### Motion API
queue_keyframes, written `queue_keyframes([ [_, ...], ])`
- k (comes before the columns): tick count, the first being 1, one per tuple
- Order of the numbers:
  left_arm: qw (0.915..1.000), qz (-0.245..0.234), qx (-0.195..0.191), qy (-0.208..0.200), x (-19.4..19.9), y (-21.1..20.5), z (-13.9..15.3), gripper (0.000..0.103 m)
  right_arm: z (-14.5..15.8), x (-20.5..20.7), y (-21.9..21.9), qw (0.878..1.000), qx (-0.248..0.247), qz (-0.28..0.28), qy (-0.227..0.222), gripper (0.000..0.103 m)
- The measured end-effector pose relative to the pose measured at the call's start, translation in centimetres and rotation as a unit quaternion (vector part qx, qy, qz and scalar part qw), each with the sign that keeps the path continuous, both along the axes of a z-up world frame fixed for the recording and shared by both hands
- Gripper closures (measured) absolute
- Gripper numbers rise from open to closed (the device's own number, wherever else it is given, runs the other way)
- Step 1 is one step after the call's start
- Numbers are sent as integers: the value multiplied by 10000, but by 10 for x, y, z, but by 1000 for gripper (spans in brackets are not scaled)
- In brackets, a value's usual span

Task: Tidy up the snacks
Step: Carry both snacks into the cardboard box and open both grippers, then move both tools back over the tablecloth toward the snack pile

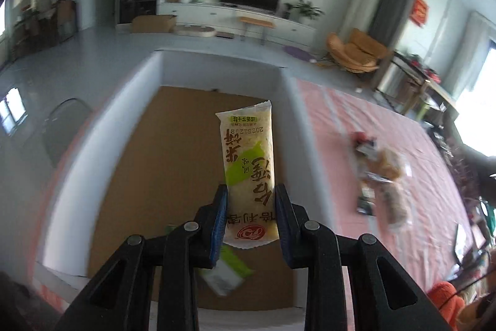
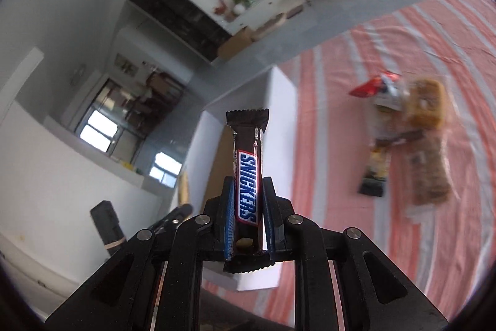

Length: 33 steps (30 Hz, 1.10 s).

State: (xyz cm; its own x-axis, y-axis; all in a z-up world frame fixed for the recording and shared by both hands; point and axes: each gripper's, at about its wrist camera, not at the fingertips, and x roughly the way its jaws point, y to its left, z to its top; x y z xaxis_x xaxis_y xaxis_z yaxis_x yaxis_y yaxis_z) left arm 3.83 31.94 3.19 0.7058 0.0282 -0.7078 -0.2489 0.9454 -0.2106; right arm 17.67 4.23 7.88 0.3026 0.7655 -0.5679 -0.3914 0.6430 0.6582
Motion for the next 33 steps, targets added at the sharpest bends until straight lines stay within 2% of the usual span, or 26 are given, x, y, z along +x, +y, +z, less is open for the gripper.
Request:
queue_keyframes([
  [4, 9977, 532, 295, 293, -4, 33, -26, 74, -11, 2, 68, 9989, -199, 379, -191, 85],
  [5, 9961, 667, 394, 417, -3, 38, -35, 71, -17, 4, 76, 9986, -267, 417, -178, 79],
  [7, 9933, 815, 448, 685, 1, 43, -51, 48, -30, 8, 86, 9981, -424, 425, -130, 57],
  [8, 9927, 844, 403, 755, 1, 44, -58, 31, -34, 7, 82, 9982, -459, 361, -166, 51],
  [9, 9928, 856, 350, 759, -1, 45, -62, 23, -37, 6, 75, 9979, -535, 272, -253, 51],
  [12, 9944, 764, 321, 659, 1, 34, -63, 21, -50, 6, 42, 9941, -960, -94, -502, 47],
  [15, 9974, 498, 210, 478, 9, 11, -57, 21, -69, 8, -8, 9844, -1483, -703, -627, 45],
  [19, 9998, -159, 2, 114, 19, -45, -40, 18, -103, 4, -86, 9522, -2486, -1597, -779, 45],
  [22, 9963, -855, -92, -28, 28, -102, -28, 13, -136, -4, -145, 9205, -3128, -2246, -661, 45],
  [25, 9864, -1640, -94, -5, 35, -167, -28, 6, -164, -11, -197, 8969, -3445, -2743, -408, 45],
  [28, 9752, -2195, -101, 257, 46, -223, -47, 5, -178, -13, -226, 8838, -3417, -3191, -187, 45],
  [29, 9725, -2304, -101, 316, 50, -238, -56, 5, -179, -13, -235, 8876, -3197, -3315, -61, 44],
  [30, 9711, -2354, -50, 391, 56, -252, -69, 5, -179, -8, -235, 8892, -3102, -3363, -70, 44],
  [33, 9712, -2281, 274, 635, 69, -274, -104, 5, -180, -10, -234, 8799, -3305, -3411, -125, 40],
])
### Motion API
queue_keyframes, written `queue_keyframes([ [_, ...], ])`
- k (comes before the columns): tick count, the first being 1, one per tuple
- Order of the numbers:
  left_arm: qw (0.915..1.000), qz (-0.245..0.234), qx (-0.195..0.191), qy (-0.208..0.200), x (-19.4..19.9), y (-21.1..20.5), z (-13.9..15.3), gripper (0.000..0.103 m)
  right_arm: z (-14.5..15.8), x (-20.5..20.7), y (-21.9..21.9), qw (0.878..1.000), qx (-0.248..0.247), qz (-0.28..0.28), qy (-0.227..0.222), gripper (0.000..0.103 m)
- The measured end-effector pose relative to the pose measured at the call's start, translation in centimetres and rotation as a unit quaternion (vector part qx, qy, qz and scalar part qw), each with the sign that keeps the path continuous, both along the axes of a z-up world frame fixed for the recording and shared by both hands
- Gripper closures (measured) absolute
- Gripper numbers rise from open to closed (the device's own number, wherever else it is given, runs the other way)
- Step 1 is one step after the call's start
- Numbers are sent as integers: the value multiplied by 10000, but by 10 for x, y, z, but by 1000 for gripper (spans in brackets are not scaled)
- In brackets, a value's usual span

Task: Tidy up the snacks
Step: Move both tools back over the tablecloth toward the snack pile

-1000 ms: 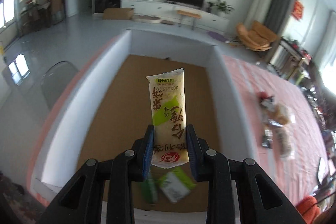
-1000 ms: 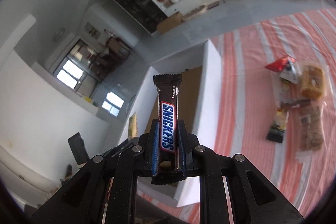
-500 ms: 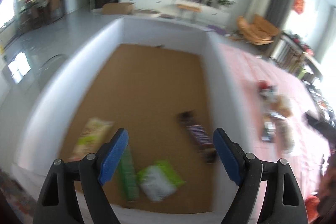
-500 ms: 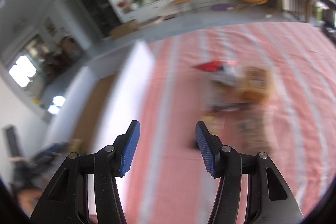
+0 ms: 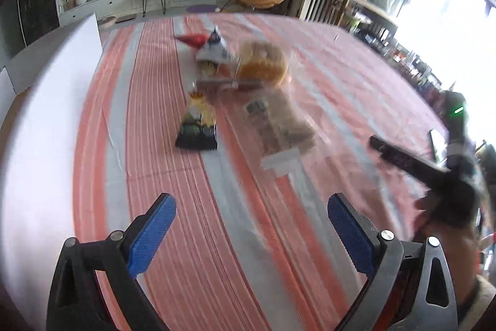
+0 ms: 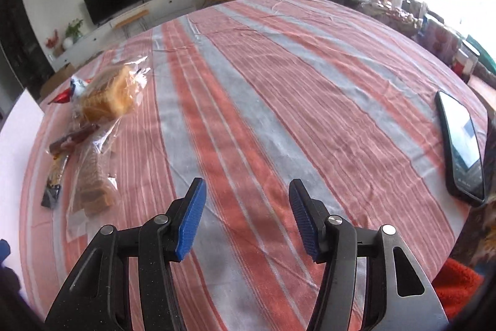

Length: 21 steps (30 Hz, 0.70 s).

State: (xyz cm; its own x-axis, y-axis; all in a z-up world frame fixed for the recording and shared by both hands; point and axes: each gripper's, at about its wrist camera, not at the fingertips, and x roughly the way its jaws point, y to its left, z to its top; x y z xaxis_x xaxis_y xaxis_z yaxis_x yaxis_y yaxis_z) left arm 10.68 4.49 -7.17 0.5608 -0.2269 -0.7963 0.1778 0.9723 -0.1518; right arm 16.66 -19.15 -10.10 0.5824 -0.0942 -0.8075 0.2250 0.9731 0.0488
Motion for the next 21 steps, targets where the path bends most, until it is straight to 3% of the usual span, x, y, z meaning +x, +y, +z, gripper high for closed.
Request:
queue_keyframes([
  [8, 9970, 247, 734, 10, 20, 0, -39, 5, -8, 7, 7, 9997, -159, 70, 156, 38],
  [21, 9970, 263, 727, -70, 23, -2, -47, 0, -13, 6, 14, 9990, -319, 210, 244, 22],
])
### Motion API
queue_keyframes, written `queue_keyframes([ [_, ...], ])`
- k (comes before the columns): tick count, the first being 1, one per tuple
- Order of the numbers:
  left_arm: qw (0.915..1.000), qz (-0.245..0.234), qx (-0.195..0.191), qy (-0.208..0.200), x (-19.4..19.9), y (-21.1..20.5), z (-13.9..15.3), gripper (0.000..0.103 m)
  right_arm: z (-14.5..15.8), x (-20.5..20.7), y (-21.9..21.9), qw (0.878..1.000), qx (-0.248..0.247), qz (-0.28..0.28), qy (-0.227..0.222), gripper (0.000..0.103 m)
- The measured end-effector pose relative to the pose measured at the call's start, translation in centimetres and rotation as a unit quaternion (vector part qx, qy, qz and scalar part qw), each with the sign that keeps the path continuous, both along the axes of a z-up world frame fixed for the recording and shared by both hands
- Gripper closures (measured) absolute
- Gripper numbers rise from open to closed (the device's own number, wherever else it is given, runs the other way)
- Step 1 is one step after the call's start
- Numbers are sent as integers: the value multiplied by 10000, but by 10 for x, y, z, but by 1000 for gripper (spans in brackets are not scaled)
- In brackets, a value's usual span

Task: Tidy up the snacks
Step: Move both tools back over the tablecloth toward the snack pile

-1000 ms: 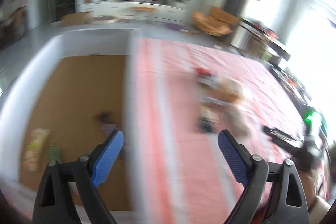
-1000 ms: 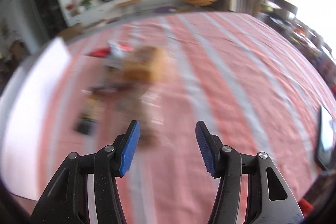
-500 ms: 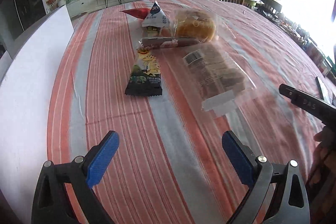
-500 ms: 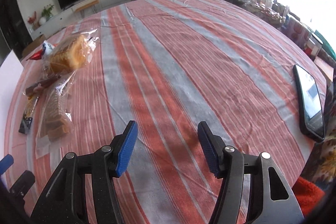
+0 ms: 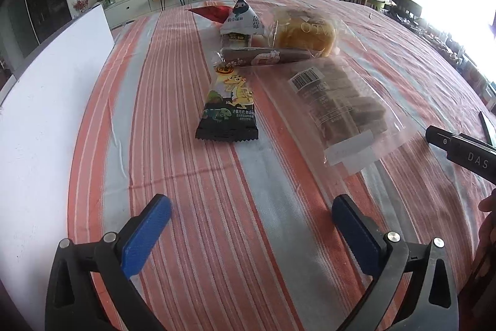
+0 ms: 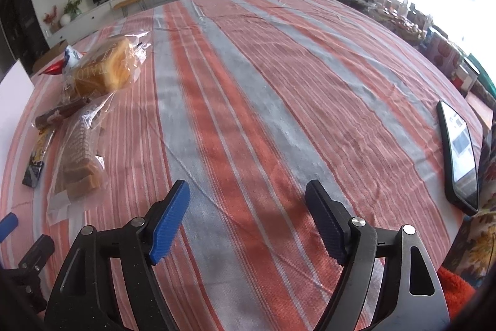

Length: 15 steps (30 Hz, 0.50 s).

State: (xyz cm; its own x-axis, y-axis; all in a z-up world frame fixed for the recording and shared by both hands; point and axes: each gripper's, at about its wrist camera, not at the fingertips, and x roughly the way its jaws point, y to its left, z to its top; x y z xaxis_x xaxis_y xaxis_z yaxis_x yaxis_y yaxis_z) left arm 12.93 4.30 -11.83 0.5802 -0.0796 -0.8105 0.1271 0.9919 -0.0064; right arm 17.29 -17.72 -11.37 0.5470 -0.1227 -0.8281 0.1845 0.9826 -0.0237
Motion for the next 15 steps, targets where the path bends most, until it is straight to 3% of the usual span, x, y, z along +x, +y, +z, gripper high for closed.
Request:
queue_keyframes([
  [15, 10000, -2, 1, -3, 1, 0, -1, 0, 0, -1, 1, 10000, -13, 12, 14, 19],
])
